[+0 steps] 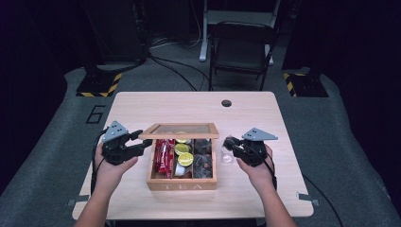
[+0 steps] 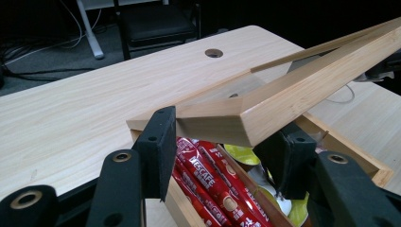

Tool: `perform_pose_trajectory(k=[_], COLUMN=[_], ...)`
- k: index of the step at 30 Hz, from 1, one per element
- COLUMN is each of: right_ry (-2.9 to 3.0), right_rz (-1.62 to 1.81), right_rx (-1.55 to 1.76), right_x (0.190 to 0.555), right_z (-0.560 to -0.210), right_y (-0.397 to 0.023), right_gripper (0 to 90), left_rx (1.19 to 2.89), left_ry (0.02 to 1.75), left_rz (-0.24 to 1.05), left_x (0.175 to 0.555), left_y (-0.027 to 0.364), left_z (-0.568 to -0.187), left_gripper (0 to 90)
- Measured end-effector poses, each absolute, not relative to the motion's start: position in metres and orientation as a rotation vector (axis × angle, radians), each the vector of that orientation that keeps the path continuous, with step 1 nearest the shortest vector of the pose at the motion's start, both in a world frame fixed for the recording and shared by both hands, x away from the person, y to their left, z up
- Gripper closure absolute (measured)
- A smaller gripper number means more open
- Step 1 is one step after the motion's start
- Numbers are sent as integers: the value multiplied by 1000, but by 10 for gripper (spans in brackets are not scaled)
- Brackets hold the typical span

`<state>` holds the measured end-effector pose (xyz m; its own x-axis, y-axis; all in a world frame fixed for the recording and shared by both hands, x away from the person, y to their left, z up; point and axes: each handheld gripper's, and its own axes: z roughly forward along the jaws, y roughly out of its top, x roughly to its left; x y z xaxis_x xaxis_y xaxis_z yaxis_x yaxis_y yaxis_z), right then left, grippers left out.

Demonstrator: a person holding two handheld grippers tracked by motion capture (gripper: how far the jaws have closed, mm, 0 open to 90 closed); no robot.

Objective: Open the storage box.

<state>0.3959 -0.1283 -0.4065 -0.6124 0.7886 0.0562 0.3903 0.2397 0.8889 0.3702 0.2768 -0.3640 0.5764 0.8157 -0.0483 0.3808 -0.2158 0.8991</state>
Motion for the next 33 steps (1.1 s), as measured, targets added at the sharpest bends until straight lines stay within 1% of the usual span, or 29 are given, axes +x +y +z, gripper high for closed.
perform_pose_trajectory(k=[12, 22, 23, 26, 33], right_ry=[2121, 2140, 2135, 2131, 2093], right_rz=[1253, 1203, 1198, 1195, 1219], right_rx=[1121, 1120, 1132, 1135, 1161], right_x=[414, 420, 420, 421, 419], right_z=[-425, -434, -436, -438, -436], right_y=[-126, -124, -124, -125, -127], right_gripper=[745, 742, 736, 675, 622], left_rx=[1829, 1831, 1831, 1832, 1829], left_ry=[976, 976, 976, 975, 975], left_rz=[557, 558, 558, 558, 556], left_x=[368, 368, 368, 368, 368], left_y=[276, 276, 276, 276, 276], left_z=[-365, -365, -365, -365, -365], left_gripper=[490, 490, 490, 490, 489])
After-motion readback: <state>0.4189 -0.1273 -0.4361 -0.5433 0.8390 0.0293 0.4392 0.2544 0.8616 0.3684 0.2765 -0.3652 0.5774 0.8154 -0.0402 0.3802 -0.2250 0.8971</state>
